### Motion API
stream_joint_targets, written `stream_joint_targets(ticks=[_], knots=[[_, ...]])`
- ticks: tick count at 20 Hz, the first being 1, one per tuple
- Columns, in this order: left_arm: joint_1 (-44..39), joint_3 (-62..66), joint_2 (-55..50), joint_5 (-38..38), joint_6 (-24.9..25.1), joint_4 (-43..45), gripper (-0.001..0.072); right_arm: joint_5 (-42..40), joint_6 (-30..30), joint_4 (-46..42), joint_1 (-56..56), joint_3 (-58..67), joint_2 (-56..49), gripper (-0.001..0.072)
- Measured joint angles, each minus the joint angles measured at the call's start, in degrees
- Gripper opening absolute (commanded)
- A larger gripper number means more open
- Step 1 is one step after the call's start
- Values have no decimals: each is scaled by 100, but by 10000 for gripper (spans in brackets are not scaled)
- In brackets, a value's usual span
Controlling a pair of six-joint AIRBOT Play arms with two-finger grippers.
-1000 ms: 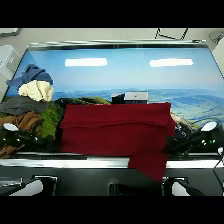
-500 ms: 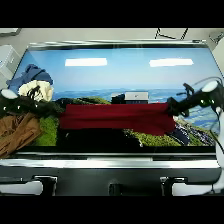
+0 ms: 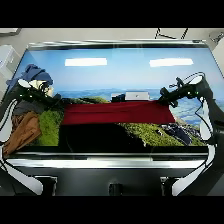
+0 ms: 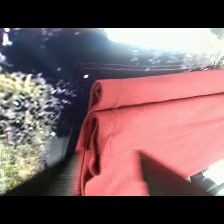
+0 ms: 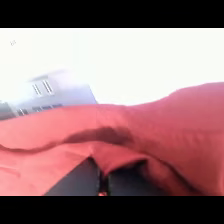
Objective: Fold the clothes and pants, and hang the long-sleeved shirts on hangers.
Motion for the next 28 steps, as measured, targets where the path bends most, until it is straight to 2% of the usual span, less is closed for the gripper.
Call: stream_joint_targets(ticks=[2,8,12,17,18,19,20,21,22,25,26,28], knots=[[59,129,-24,-192,-4,-17,565,142,-81,125,-96,162,0,713],[463,450,645,-546,11,-11,565,1130,-326,-98,-1279,260,111,714],[367,496,1294,-603,-118,-17,565,1137,-590,-66,-1631,-271,42,714],[-229,511,1858,-643,-345,-20,564,1108,-1130,673,-1447,-570,-269,712],[-372,511,1921,-638,-404,-24,565,1075,-1252,750,-1346,-592,-313,692],[-527,511,1965,-632,-446,-22,564,1045,-1355,807,-1244,-605,-341,562],[-671,511,2000,-619,-466,-22,563,981,-1449,824,-1128,-619,-369,285],[-831,511,2024,-595,-505,-22,561,887,-1499,745,-1027,-632,-393,57],[-984,511,2033,-549,-533,-20,554,861,-1488,723,-935,-643,-402,32],[-1508,474,2037,-55,-553,-17,148,785,-1379,640,-699,-647,-186,31],[-1694,444,2017,205,-555,-17,117,824,-1300,702,-629,-643,-7,31],[-2111,341,1908,863,-564,-20,115,894,-1130,745,-476,-640,413,31]])
